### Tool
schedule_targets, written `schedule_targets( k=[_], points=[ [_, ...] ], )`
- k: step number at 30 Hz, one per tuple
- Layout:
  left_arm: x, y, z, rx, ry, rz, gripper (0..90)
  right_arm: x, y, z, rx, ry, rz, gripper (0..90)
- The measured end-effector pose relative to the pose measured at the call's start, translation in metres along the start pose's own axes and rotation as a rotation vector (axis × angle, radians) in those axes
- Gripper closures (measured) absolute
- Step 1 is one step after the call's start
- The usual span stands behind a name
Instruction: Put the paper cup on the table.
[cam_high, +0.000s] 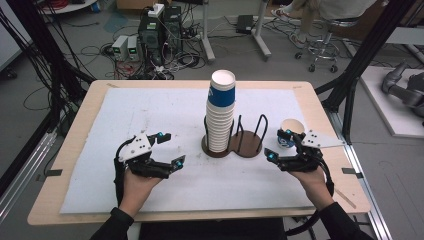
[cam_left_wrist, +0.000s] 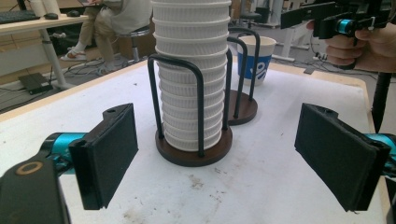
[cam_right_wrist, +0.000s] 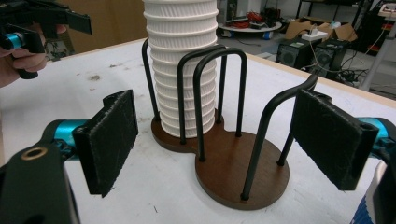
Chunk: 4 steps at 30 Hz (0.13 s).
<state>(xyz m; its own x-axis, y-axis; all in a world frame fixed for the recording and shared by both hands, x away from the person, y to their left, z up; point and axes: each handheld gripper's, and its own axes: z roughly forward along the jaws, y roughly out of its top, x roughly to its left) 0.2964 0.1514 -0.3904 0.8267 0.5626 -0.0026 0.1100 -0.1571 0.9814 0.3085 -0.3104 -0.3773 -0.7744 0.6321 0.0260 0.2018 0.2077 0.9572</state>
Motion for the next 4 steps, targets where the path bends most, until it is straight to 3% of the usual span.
schedule_targets(
  k=[4],
  points=[
    [0.0027, 0.0001, 0.0033, -0.008, -0.009, -0.029, 13.1, -0.0002, -0.0028, 0.0001, -0.007, -0.005, -0.004, 15.6]
  ],
)
